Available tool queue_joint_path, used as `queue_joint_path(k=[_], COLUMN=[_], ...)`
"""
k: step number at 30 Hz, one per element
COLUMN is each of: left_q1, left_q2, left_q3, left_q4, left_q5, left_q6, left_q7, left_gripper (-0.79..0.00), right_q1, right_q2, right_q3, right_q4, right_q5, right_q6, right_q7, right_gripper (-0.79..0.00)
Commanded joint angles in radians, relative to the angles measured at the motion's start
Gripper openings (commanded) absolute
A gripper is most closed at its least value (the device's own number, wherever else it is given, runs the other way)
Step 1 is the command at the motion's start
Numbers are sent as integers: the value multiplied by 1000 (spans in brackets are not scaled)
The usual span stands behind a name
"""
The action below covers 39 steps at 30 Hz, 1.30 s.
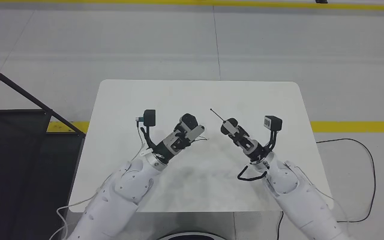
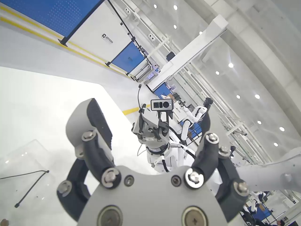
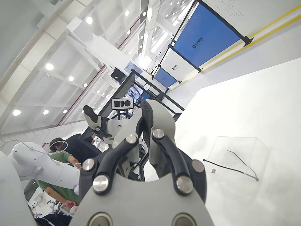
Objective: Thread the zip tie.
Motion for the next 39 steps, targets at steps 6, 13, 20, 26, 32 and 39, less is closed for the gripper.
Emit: queue_joint_path(k=[6,13,20,26,32,39], left_q1=[-52,-114,-142,-154,-154,-152], left_q2=[-23,-47,-64,-75,-82,-88], left_q3=[49,96,114,121,117,109], left_q4=[59,144,194,217,227,232], left_q5=[33,51,56,56,59,56], left_q6=[16,-13,-50,-66,-81,-90], left_q7=[44,79,91,90,87,71], left_gripper=[-296,-425,-446,-462,-533,-600], right_q1=[-17,-17,-16,-22,-27,-32], right_q2=[-11,-21,-32,-40,-46,-54], right_q3=[8,17,23,32,44,56], right_q4=[-34,-29,-22,-19,-17,-16], right_q5=[-14,-4,-4,-6,-6,-5], right_q6=[38,45,46,41,42,43], right_q7=[6,36,60,70,85,99], right_gripper=[-785,-785,-785,-785,-785,-785])
